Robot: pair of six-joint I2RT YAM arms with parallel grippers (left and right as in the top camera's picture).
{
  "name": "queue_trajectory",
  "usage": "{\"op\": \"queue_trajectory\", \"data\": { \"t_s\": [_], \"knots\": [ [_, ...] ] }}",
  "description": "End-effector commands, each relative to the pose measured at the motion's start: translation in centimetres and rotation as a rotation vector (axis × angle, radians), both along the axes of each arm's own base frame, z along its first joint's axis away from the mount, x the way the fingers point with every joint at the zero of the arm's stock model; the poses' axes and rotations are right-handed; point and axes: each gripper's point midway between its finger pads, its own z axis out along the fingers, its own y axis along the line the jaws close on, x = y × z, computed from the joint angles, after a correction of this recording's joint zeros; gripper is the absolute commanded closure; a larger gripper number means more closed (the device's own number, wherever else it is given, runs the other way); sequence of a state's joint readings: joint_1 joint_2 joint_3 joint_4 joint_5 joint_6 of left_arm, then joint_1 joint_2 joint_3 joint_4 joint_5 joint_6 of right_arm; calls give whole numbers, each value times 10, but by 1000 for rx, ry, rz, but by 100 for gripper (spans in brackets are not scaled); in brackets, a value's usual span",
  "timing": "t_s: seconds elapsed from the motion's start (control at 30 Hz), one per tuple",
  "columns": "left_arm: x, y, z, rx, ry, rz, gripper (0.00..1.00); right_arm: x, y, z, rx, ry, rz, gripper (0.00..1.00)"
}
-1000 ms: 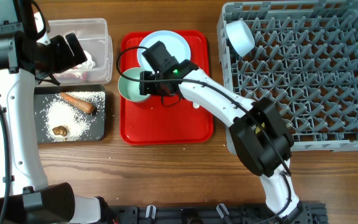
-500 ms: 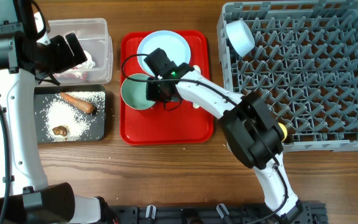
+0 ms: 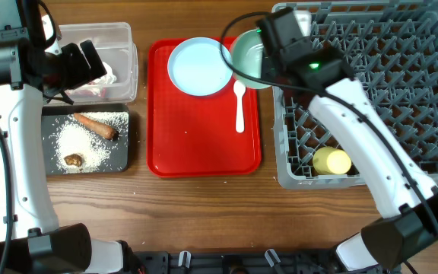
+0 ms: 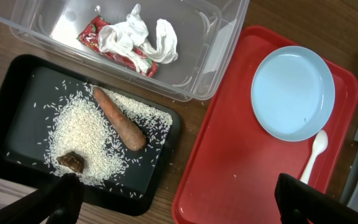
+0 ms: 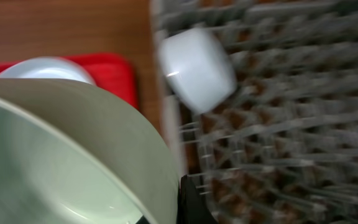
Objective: Sort waste into correct bins and load items into the dishwasher rack
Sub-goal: 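Carry the green bowl right and set it in the rack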
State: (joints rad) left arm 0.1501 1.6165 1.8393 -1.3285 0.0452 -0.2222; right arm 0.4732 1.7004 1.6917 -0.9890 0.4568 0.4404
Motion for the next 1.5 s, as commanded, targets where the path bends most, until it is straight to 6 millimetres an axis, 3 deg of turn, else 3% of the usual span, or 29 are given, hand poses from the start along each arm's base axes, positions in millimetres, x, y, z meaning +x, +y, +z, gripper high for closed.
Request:
{"op": "queue_trajectory", "data": {
  "t_s": [0.0,0.13,0.5,0.87,0.97,1.1,1.27,1.47],
  "knots": [
    [1,4,7,17,-20,5,0,-10,-70,8,-361,-13,-219,96],
    [1,4,7,17,-20,5,0,-23,-113,11,-762,69,-298,96],
    [1,4,7,17,-20,5,0,12,-111,-36,-1234,329,-70,96],
    [1,4,7,17,-20,5,0,18,-106,-59,-1220,389,-7,96],
    [1,4,7,17,-20,4,0,14,-96,-80,-1127,455,81,96],
    [1,4,7,17,-20,5,0,10,-82,-83,-1125,453,122,95],
    [1,4,7,17,-20,5,0,5,-67,-84,-1163,485,209,71],
    [1,4,7,18,-20,4,0,1,-40,-84,-1219,499,331,0]
  ]
}}
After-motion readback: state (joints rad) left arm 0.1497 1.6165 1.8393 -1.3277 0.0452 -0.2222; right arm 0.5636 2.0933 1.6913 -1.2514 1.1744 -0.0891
